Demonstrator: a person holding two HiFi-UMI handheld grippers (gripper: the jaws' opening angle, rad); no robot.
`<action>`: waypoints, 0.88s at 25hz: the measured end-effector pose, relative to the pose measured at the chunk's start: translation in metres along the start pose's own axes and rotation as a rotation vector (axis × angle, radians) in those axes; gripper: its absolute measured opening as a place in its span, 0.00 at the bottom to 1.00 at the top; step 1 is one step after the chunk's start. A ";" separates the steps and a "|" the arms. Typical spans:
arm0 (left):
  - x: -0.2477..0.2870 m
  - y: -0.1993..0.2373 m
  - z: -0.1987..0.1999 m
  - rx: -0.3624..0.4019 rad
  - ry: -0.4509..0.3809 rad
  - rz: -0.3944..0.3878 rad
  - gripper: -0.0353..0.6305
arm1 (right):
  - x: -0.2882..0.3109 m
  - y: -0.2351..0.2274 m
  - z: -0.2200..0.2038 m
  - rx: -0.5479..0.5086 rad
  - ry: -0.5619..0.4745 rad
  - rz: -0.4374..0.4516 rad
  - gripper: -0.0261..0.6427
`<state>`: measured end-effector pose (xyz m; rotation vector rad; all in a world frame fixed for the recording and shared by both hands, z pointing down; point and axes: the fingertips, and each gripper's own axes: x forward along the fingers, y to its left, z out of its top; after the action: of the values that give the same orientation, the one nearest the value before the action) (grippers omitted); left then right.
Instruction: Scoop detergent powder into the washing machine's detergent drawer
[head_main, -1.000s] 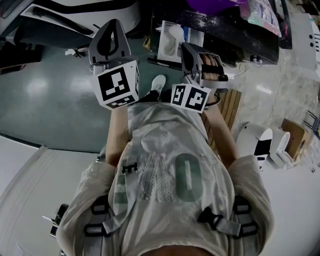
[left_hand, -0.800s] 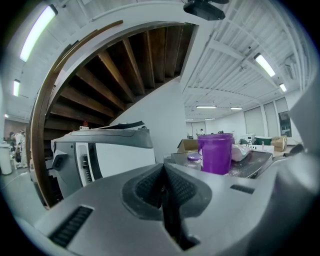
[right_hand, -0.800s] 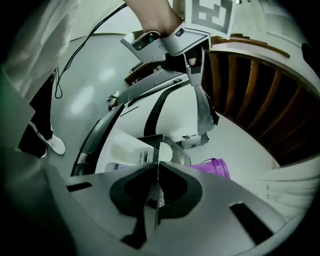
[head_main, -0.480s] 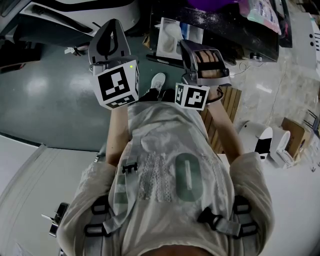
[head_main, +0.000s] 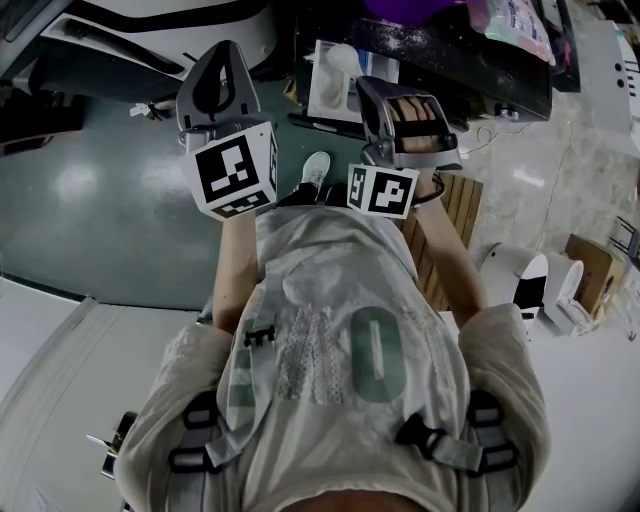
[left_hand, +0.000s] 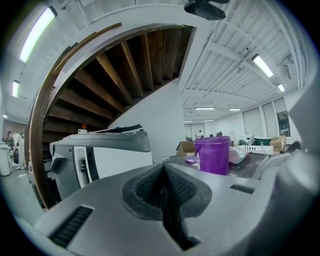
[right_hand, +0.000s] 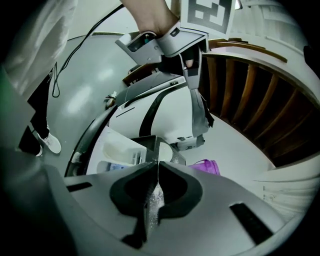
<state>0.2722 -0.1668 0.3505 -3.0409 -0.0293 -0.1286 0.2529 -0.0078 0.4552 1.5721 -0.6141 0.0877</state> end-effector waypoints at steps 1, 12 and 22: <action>0.001 -0.002 0.002 0.000 -0.004 -0.004 0.09 | -0.001 -0.006 0.000 0.016 0.002 -0.011 0.06; 0.010 -0.030 0.041 0.027 -0.095 -0.078 0.09 | -0.015 -0.095 -0.005 0.457 -0.043 -0.147 0.06; 0.008 -0.062 0.062 0.055 -0.162 -0.174 0.09 | -0.041 -0.129 -0.040 1.103 -0.128 -0.255 0.06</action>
<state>0.2843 -0.0987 0.2956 -2.9810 -0.3048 0.1043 0.2856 0.0393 0.3262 2.7290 -0.4654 0.1478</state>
